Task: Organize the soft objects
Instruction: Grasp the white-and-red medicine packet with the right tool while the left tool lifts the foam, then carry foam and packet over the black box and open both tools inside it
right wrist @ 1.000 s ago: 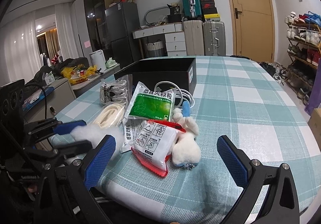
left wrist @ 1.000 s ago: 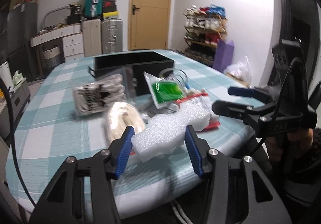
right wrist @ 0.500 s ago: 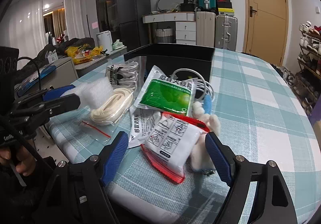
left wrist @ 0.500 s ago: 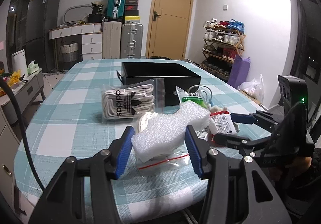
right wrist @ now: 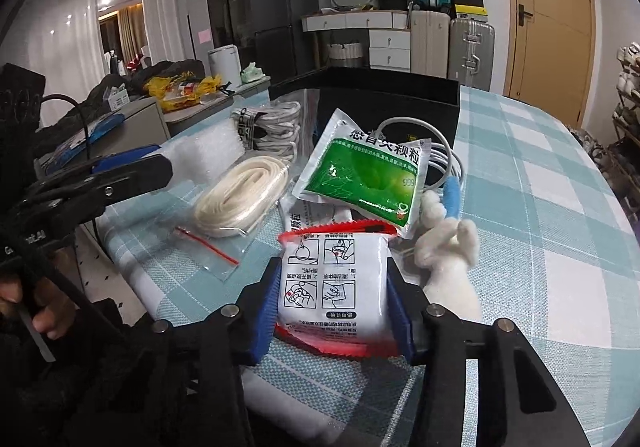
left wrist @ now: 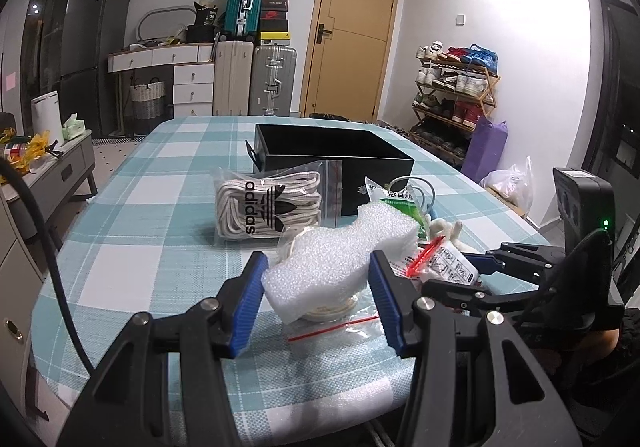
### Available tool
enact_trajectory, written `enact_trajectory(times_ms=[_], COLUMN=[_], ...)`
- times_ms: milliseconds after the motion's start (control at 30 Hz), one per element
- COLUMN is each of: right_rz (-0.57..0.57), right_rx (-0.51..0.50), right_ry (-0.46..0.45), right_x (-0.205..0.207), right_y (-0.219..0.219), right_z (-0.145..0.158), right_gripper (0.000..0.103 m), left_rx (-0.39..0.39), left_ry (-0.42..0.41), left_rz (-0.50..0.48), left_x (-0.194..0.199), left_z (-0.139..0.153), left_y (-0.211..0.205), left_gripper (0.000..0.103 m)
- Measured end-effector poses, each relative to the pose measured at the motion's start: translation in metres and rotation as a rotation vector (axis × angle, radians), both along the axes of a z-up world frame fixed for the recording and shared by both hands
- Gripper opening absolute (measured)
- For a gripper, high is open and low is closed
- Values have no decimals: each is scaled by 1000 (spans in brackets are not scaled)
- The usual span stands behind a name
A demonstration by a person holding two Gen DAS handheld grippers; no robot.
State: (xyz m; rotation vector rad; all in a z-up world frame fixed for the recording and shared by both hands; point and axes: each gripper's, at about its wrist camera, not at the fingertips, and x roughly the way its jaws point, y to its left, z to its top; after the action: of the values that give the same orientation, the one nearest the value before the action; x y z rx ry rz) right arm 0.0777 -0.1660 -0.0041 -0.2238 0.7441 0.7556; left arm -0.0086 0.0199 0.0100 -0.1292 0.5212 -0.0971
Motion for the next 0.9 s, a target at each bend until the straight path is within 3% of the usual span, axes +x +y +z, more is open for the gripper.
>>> enact_trajectory(times_ms=[600,900], right_rz=[-2,1], right_rx=[210,224], right_ry=[-88,-148], right_x=[8,26], right_y=[-24,-20], right_z=[70,99], right_gripper=[47,47], left_rx=[0,10], left_ry=[-103,-113], left_rz=[68,78], left_x=[15,38], left_z=[44,63], left_y=[15,19], left_gripper=[51,51])
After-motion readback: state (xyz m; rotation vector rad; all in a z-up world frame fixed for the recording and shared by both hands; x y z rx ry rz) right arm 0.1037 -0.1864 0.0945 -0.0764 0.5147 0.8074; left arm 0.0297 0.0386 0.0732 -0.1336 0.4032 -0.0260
